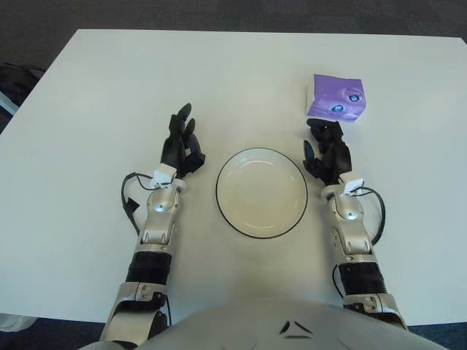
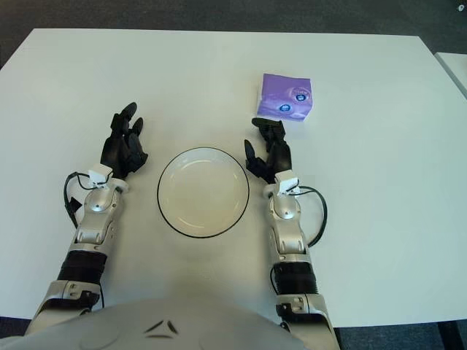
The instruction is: Put the tissue paper into the plate.
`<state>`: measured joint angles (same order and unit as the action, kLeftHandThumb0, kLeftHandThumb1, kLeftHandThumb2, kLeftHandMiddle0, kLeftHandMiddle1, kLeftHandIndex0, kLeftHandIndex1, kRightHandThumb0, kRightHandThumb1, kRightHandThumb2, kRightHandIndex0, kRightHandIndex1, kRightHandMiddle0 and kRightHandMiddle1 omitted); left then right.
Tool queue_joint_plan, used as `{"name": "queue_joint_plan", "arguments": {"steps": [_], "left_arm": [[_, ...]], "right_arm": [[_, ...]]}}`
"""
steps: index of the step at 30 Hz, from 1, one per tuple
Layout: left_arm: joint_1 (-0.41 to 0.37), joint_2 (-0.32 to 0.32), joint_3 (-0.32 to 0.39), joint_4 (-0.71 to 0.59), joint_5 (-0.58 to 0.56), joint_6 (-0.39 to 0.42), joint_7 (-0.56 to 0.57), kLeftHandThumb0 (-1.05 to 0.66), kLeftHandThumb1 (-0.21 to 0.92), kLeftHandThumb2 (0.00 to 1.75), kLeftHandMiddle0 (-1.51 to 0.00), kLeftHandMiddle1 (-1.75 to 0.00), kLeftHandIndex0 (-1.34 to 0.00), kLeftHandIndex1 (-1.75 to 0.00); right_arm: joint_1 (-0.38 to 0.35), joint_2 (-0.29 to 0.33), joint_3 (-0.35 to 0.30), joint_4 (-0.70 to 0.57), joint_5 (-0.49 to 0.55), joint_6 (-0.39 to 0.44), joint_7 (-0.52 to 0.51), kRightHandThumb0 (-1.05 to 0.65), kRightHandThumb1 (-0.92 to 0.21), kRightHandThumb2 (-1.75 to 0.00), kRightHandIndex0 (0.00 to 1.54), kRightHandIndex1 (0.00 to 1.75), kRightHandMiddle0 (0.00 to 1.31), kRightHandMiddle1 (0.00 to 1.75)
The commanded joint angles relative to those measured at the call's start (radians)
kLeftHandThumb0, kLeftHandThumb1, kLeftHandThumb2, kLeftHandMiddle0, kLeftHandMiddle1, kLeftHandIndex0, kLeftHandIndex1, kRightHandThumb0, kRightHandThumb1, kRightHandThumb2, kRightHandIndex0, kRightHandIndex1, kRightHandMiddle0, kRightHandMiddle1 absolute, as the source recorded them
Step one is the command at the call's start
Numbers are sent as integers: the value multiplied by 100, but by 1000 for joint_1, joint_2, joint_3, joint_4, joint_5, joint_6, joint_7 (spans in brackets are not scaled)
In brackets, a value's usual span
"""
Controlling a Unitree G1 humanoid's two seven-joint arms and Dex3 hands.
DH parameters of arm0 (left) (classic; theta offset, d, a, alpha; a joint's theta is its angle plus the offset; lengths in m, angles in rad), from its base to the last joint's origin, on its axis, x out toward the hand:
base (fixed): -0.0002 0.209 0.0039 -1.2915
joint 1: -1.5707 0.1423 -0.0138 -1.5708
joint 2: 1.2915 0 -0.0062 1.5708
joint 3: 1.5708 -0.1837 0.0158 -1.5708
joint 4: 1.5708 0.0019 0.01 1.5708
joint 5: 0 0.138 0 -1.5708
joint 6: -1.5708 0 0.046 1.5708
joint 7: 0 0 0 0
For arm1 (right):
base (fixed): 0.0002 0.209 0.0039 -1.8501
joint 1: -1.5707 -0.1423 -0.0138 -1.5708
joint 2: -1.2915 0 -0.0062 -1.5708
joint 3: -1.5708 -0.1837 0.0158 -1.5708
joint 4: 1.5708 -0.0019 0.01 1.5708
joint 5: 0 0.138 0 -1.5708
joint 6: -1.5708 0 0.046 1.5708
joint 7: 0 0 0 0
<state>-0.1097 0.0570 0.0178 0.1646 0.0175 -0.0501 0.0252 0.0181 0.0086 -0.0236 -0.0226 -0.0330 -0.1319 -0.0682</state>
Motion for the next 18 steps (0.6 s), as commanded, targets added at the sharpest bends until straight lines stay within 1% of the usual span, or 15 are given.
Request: {"name": "queue_joint_plan", "arguments": {"steps": [1, 3, 5, 9, 11, 13, 15, 18], "left_arm": [[55, -6, -9, 62, 4, 51, -9, -77, 92, 97, -30, 0, 0, -46], [54, -9, -9, 64, 5, 52, -7, -76, 92, 97, -30, 0, 0, -46], [52, -12, -9, 66, 5, 53, -5, -76, 92, 96, -30, 0, 0, -46], [50, -16, -8, 69, 5, 55, -2, -76, 92, 96, -31, 0, 0, -46], [48, -18, -7, 71, 4, 59, -1, -76, 92, 96, -31, 0, 0, -46], [46, -20, -5, 73, 2, 60, -2, -76, 92, 96, -31, 0, 0, -46], [43, -21, -3, 79, 1, 58, -2, -76, 92, 96, -31, 0, 0, -45], [40, -23, -2, 88, 2, 54, -1, -76, 92, 96, -30, 0, 0, -45]], "right_arm": [[87, -23, -46, -74, 26, 77, 3, -55, -77, -66, 36, 61, 15, 110], [83, -41, -76, -148, 2, 94, -16, -52, -74, -69, 35, 64, 14, 110], [82, -57, -99, -202, -33, 88, -38, -50, -71, -72, 34, 67, 13, 110], [96, -71, -120, -259, -106, 28, -84, -48, -68, -75, 32, 70, 12, 110], [102, -75, -126, -274, -149, -21, -118, -48, -68, -76, 32, 71, 12, 110], [107, -90, -142, -320, -199, -48, -145, -48, -68, -76, 31, 72, 12, 109], [99, -110, -161, -372, -255, -42, -163, -50, -68, -75, 31, 73, 11, 109], [60, -136, -179, -400, -349, -27, -200, -53, -71, -73, 30, 73, 11, 109]]}}
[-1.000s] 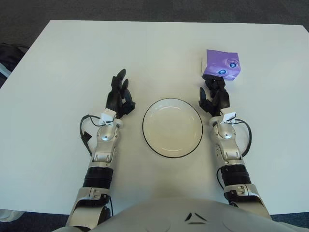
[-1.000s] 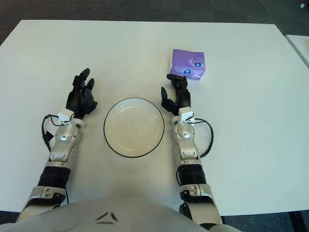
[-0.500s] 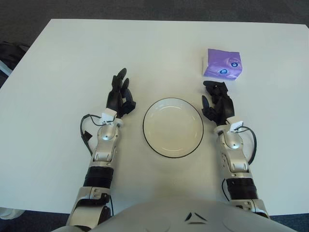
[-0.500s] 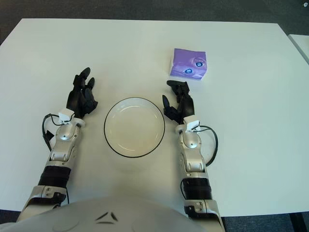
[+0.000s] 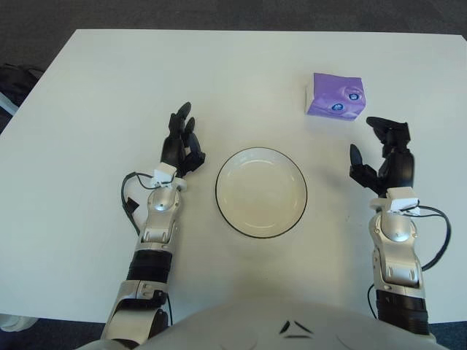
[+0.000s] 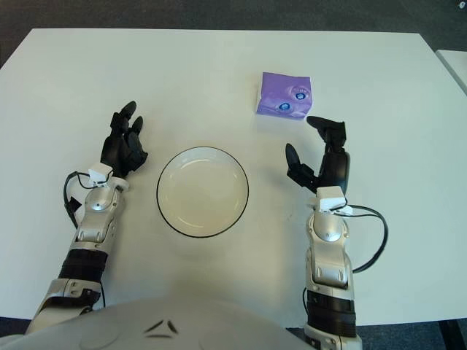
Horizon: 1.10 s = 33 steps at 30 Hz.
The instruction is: Put the tissue paper into the plate.
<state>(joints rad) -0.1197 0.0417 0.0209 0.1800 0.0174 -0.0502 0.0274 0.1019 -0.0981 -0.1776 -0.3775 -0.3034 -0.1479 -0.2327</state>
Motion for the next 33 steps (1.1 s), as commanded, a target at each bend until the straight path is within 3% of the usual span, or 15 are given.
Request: {"name": "queue_joint_plan", "arguments": {"steps": [1, 6, 12, 15, 21, 33], "left_arm": [[49, -8, -5, 74, 3, 52, -2, -76, 92, 96, -30, 0, 0, -45], [43, -9, -4, 92, 5, 41, 0, -76, 92, 96, -30, 0, 0, -45], [41, -11, -6, 104, 10, 28, 7, -77, 92, 97, -31, 0, 0, -47], [41, -12, -7, 107, 10, 24, 7, -77, 92, 98, -31, -1, 0, -48], [41, -12, -8, 105, 13, 28, 9, -77, 92, 99, -31, 0, 0, -47], [38, -12, -8, 117, 14, 21, 8, -79, 92, 101, -30, 0, 0, -46]], "right_arm": [[-33, -33, -27, -47, -96, -8, -43, -54, -72, -72, 29, 73, 10, 109], [-156, -75, -31, -7, -218, 27, -97, -58, -77, -65, 30, 65, 9, 108], [-233, -131, -66, -38, -268, 80, -83, -65, -86, -54, 31, 49, 7, 107], [-306, -184, -96, -84, -296, 136, -47, -68, -90, -47, 31, 43, 9, 107], [-475, -362, -136, -76, -437, 203, -3, -69, -92, -45, 31, 35, 8, 108], [-488, -384, -120, -72, -453, 228, -7, -68, -92, -46, 31, 31, 6, 108]]}}
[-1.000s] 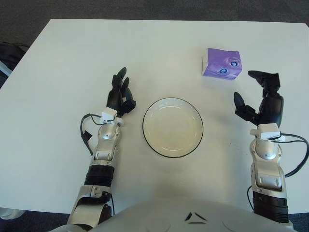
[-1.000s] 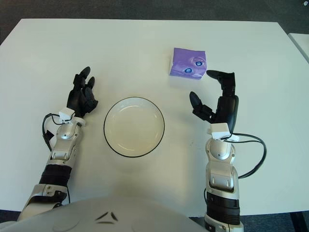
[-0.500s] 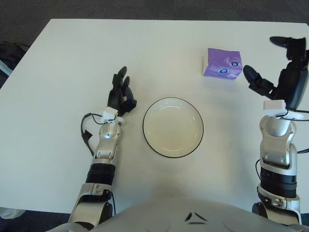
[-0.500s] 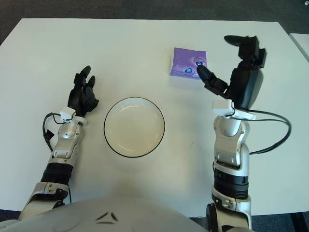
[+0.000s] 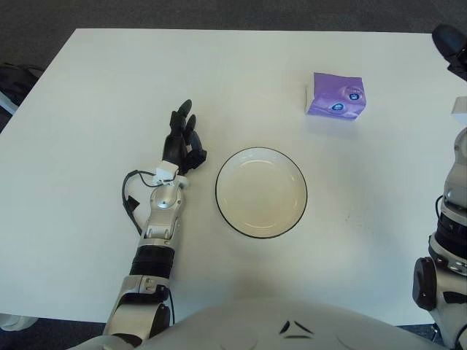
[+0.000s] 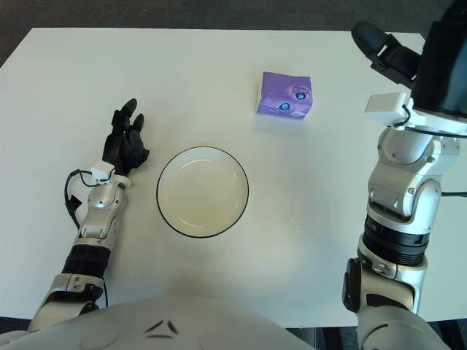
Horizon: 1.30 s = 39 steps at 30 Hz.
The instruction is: Put the tissue paper into the plate.
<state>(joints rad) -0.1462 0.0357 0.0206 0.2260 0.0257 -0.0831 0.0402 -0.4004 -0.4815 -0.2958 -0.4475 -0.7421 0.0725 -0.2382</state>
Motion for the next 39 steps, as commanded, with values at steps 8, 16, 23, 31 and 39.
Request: {"name": "queue_joint_plan", "arguments": {"steps": [8, 16, 23, 31, 39], "left_arm": [[62, -3, -7, 76, 5, 54, -7, -79, 92, 101, -30, 0, 0, -45], [62, 1, -9, 75, 11, 53, -5, -79, 92, 101, -30, 0, 0, -45], [63, -1, -10, 70, 17, 60, 2, -79, 92, 102, -30, 0, 0, -46], [65, -6, -15, 63, 19, 66, 7, -78, 92, 101, -30, 0, 0, -47], [71, -10, -18, 54, 17, 72, 5, -79, 92, 101, -30, 0, 0, -46]], "right_arm": [[14, -3, 7, -8, -16, 18, -3, -68, -92, -46, 32, 30, 6, 108], [14, -3, 14, -12, -19, 25, -4, -68, -92, -46, 32, 29, 6, 108], [-509, -186, 424, 927, -134, -264, 423, -93, -92, -39, 11, 9, 2, 35], [-625, -130, 528, 1104, -221, -316, 369, -104, -92, -34, 0, 0, 0, 1], [-715, -105, 605, 1273, -247, -336, 356, -105, -92, -35, 0, 0, 0, 0]]}}
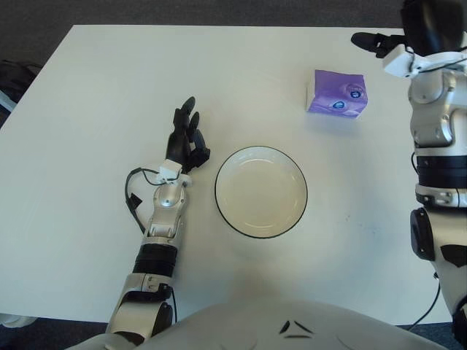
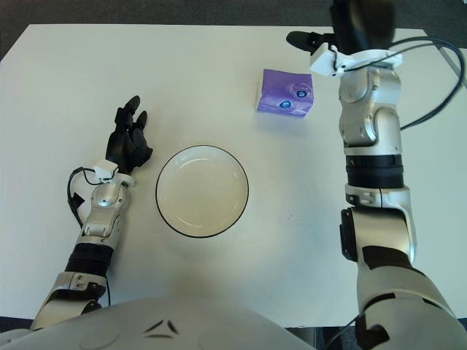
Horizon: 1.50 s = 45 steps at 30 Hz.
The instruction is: Put the tissue paper into the plate.
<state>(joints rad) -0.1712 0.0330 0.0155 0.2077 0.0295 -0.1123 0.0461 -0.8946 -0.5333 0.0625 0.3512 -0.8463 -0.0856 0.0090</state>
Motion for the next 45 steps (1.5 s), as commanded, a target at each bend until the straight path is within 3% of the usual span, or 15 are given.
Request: {"name": "queue_joint_plan", "arguments": {"steps": [1, 15, 22, 34, 45], "left_arm": [[97, -8, -13, 71, 13, 103, 0, -79, 92, 101, -30, 0, 0, -45], [105, -11, -18, 76, 15, 86, 9, -79, 92, 102, -29, 0, 0, -45], [111, -14, -18, 71, 15, 88, 8, -80, 92, 102, -29, 0, 0, -46], [125, -13, -19, 53, 24, 89, 10, -80, 92, 101, -30, -1, 0, -45], [134, -17, -14, 43, 21, 97, 16, -79, 92, 101, -31, -1, 0, -47]], "right_arm": [[-231, -47, 256, 499, -147, -177, 103, -105, -92, -36, 0, 0, 0, 0], [-353, 17, 380, 786, -139, -170, 31, -105, -92, -37, 0, 0, 0, 0], [-385, 55, 437, 906, -118, -128, -29, -105, -92, -37, 0, 0, 0, 0], [-376, 72, 475, 966, -82, -100, -55, -105, -92, -36, 0, 0, 0, 0], [-368, 41, 527, 979, -75, -114, 19, -105, -92, -36, 0, 0, 0, 0]]}}
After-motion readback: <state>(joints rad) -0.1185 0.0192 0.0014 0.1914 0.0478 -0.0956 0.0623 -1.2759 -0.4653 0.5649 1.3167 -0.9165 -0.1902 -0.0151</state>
